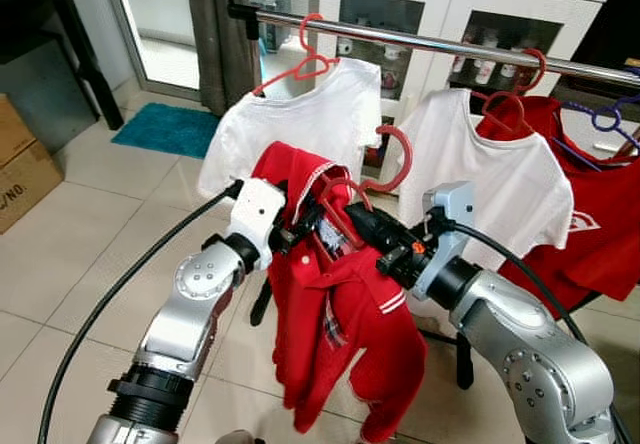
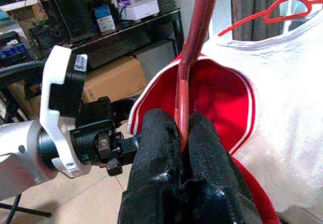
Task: Hang hanger
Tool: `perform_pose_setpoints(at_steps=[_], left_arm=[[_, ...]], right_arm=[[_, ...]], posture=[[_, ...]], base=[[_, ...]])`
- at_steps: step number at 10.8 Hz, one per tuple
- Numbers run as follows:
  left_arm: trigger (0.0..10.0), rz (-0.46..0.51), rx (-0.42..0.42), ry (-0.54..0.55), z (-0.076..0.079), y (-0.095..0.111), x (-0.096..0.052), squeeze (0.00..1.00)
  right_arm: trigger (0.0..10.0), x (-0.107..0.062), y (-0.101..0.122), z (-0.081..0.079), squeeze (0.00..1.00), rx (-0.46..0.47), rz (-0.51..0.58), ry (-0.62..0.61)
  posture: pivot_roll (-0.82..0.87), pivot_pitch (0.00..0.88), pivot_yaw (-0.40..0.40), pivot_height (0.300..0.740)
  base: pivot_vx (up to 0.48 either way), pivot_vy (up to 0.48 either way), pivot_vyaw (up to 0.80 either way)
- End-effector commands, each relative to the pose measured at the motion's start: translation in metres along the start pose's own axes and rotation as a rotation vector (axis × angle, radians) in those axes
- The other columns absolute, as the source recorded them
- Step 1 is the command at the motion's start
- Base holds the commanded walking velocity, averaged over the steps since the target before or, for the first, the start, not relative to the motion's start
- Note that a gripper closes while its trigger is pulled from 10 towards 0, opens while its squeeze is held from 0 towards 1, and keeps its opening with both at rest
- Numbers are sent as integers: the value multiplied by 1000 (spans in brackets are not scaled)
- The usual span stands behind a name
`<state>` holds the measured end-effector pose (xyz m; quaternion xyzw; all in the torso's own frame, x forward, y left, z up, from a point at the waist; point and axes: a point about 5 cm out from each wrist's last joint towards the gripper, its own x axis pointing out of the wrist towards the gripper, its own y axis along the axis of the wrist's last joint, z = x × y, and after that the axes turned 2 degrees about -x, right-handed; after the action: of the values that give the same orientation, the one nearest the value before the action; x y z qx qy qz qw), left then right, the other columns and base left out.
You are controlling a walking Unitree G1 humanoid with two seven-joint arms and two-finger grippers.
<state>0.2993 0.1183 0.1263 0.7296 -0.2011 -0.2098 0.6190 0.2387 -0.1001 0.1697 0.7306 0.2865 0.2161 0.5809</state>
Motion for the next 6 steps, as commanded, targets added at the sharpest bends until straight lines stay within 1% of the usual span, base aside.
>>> perform_pose_setpoints(at_steps=[1, 4, 6], left_arm=[[0, 10, 5, 10, -2, 2, 1, 0], [0, 19, -5, 25, -4, 2, 0, 0], [0, 18, -11, 45, -8, 1, 0, 0]], right_arm=[[0, 0, 9, 0, 0, -11, 42, 5], [0, -1, 8, 0, 0, -5, 42, 11], [0, -1, 9, 0, 0, -2, 46, 11]], posture=[[-63, 0, -21, 740], [-61, 0, -21, 740], [-64, 0, -18, 740]], base=[[0, 0, 0], [0, 0, 0], [0, 0, 0]])
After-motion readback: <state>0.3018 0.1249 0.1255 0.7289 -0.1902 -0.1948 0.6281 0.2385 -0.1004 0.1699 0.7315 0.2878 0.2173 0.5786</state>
